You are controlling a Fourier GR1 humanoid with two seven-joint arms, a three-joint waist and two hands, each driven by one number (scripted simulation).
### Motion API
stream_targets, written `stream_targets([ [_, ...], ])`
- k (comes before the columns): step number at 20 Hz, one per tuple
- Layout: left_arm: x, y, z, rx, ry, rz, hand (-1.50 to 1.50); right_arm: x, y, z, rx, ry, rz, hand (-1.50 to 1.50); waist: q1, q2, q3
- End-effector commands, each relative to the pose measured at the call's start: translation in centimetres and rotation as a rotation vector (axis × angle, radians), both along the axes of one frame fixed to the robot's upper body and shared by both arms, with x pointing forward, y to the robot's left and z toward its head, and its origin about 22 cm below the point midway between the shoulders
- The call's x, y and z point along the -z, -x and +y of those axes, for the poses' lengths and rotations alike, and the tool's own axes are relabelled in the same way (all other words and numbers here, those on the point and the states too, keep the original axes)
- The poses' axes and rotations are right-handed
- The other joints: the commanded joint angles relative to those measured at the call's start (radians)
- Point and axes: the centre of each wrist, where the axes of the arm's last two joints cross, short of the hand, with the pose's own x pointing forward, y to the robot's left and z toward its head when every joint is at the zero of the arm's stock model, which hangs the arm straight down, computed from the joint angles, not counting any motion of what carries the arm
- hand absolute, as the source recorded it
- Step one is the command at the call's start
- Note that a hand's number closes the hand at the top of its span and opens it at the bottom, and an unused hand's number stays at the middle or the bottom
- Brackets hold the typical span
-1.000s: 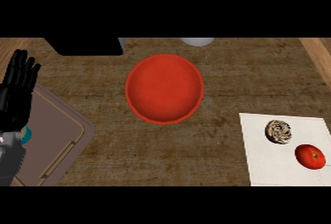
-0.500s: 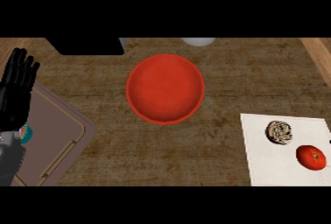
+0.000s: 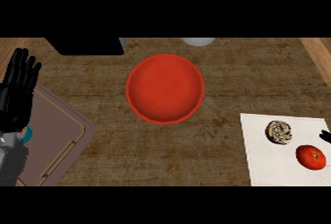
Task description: Pick the tomato from the placemat and place it in the bowl
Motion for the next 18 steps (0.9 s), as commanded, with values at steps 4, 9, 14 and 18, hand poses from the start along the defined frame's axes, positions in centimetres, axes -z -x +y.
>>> stream_targets([
  [4, 1.0, -0.4, -0.4, -0.022, 0.008, 0.000, 0.00, 0.4, -0.9, 0.0, -0.056, -0.024, -0.010, -1.50, -0.003, 0.000, -0.001],
  [9, -0.2, 0.9, 0.8, 0.006, -0.005, 0.007, 0.00, 1.6, -3.9, 1.4, -0.029, 0.032, 0.018, -1.50, 0.005, 0.000, 0.000],
  [14, -0.9, -1.6, 2.0, 0.008, 0.011, 0.015, 0.00, 5.1, -1.3, -0.3, -0.040, 0.027, 0.041, -1.50, -0.005, 0.001, 0.000],
  [18, 1.5, 0.4, 0.4, -0.004, -0.008, 0.010, 0.00, 5.9, -1.9, 0.4, -0.017, 0.022, 0.042, -1.50, -0.002, 0.000, 0.000],
])
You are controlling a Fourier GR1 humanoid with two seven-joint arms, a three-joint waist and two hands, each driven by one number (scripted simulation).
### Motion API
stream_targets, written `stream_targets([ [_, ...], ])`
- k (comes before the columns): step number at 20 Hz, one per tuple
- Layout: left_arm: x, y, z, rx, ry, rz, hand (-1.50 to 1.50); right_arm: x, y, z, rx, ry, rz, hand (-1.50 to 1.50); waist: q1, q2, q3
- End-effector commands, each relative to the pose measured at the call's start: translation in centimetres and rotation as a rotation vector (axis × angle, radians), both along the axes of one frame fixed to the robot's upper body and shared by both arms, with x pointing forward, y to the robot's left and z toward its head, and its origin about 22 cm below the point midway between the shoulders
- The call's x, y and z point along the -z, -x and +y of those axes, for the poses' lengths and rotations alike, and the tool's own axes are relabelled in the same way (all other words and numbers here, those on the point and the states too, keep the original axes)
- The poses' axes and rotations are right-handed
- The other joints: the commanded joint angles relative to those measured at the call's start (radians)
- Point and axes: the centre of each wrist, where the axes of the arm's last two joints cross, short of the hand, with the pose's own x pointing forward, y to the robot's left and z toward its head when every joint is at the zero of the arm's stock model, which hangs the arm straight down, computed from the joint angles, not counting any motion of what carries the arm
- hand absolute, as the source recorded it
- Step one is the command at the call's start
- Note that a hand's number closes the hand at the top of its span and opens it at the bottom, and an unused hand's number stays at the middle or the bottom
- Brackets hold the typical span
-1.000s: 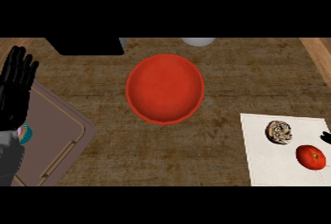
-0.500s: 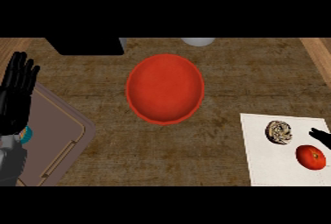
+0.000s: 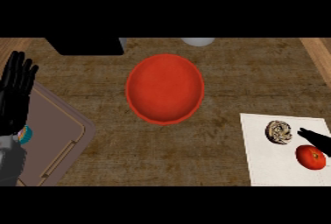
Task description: Pick the tomato from the placemat and place it in the bowl
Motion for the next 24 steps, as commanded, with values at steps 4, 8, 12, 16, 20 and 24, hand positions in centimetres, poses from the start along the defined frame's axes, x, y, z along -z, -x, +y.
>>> stream_targets([
  [4, -2.2, 0.7, -0.2, 0.002, -0.005, 0.000, 0.00, 2.4, -0.9, -1.6, 0.029, 0.023, 0.038, -1.50, 0.005, 0.000, 0.000],
  [8, 1.4, 0.9, -1.0, 0.004, -0.011, 0.001, 0.00, 2.7, -0.9, -1.1, 0.063, 0.032, 0.060, -1.50, 0.000, 0.000, 0.000],
  [12, 0.2, -0.2, 0.5, -0.002, -0.003, 0.008, 0.00, 5.4, -2.3, -1.5, 0.028, 0.086, 0.042, -1.50, 0.005, 0.002, 0.000],
  [16, -1.3, -1.5, -1.5, 0.017, 0.018, 0.007, 0.00, 5.2, -1.5, -0.3, 0.000, 0.013, -0.086, 1.50, -0.002, 0.000, 0.000],
  [20, -2.2, -0.6, 0.5, 0.024, 0.010, 0.015, 0.00, 4.7, -2.3, -1.9, -0.014, 0.024, -0.115, 1.50, 0.002, 0.000, 0.000],
  [24, -1.0, -1.2, -2.6, 0.096, 0.007, -0.009, 0.00, -1.5, -11.0, -1.4, -0.123, 0.121, -0.120, 1.50, 0.096, 0.020, 0.005],
])
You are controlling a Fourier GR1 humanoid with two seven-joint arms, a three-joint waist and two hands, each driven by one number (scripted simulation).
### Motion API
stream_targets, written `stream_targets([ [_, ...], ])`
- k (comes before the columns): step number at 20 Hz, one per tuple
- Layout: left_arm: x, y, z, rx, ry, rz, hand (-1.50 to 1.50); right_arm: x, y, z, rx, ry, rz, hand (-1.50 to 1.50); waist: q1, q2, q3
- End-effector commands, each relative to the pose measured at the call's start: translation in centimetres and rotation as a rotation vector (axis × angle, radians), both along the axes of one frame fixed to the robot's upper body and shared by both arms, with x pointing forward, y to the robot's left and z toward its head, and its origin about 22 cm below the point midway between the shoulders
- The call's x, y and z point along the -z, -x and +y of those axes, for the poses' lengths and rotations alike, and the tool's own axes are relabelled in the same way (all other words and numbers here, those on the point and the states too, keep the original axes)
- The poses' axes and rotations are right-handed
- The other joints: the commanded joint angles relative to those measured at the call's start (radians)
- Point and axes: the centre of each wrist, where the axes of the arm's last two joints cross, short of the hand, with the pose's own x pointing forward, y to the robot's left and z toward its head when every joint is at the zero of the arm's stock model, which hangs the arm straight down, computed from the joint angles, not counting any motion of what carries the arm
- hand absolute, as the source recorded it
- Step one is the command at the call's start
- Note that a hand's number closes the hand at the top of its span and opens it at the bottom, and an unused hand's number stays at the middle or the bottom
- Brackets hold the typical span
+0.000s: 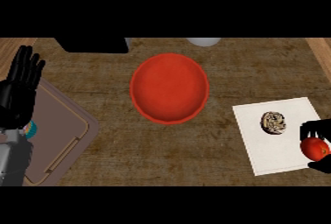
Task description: Pick the tomato from the placemat and place it in the bowl
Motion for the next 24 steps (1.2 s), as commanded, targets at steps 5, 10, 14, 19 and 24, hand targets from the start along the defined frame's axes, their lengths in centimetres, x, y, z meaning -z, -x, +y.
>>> stream_targets([
  [5, -1.0, -1.7, -3.6, 0.147, 0.007, -0.049, 0.00, -8.3, -8.2, 0.2, -0.171, 0.151, -0.049, 1.50, 0.144, 0.057, 0.011],
  [10, -1.6, -2.2, -4.2, 0.145, 0.005, -0.048, 0.00, -10.8, -10.9, 0.3, -0.210, 0.112, -0.110, 1.50, 0.143, 0.054, 0.012],
  [14, -0.7, -1.9, -3.7, 0.108, 0.013, -0.037, 0.00, -13.3, -11.4, -1.2, -0.217, 0.104, -0.259, 1.50, 0.115, 0.045, 0.012],
  [19, -1.4, -2.2, -3.5, 0.103, 0.011, -0.039, 0.00, -16.1, -12.9, -1.2, -0.238, 0.005, -0.351, 1.50, 0.112, 0.043, 0.011],
  [24, -0.6, -1.8, -2.6, 0.086, -0.001, -0.042, 0.00, -21.2, -14.2, -0.9, -0.383, -0.174, -0.452, 1.50, 0.090, 0.034, 0.007],
])
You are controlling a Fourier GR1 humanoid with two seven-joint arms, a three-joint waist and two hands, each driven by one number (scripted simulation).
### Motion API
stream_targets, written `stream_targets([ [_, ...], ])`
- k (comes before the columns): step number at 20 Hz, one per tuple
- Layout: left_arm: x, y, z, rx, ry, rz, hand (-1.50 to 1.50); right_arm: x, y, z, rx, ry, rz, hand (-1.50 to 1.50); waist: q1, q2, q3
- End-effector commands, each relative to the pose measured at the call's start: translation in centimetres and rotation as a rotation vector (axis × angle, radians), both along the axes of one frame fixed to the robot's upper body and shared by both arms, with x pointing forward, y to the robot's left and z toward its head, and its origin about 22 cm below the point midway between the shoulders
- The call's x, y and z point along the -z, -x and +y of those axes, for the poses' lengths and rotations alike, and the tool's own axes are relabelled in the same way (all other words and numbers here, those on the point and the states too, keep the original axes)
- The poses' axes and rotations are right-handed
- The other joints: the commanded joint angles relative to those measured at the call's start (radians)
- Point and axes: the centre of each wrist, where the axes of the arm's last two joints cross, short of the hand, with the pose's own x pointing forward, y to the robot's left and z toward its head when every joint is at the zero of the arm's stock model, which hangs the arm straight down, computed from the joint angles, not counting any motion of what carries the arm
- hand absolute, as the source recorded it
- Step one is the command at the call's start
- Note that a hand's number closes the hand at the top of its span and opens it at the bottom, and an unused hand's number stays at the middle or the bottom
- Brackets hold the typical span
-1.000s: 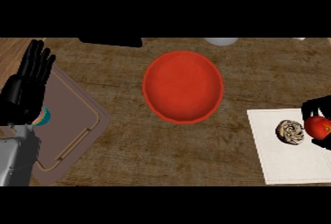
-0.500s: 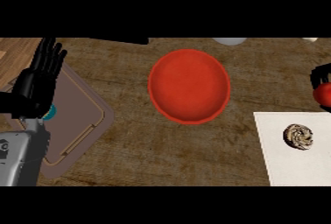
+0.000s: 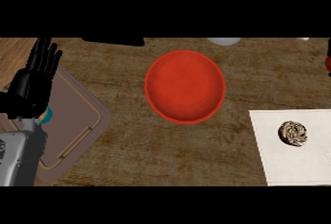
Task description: Pick the tomato from the placemat and place it in the bowl
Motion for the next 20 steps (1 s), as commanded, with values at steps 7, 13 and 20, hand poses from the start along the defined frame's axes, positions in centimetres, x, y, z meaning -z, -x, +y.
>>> stream_targets([
  [7, 1.2, 0.7, 1.3, -0.031, -0.007, 0.020, 0.00, -6.1, -2.7, 2.5, -0.290, -0.354, -0.025, 1.50, -0.034, -0.019, -0.004],
  [13, 1.1, 0.5, 1.6, -0.064, -0.006, 0.015, 0.00, -7.5, -5.1, 7.4, -0.378, -0.410, 0.093, 1.50, -0.067, -0.028, -0.006],
  [20, 1.7, 0.5, 2.4, -0.086, 0.013, 0.048, 0.00, -8.4, -7.7, 16.0, -0.457, -0.368, 0.201, 1.50, -0.091, -0.033, -0.007],
])
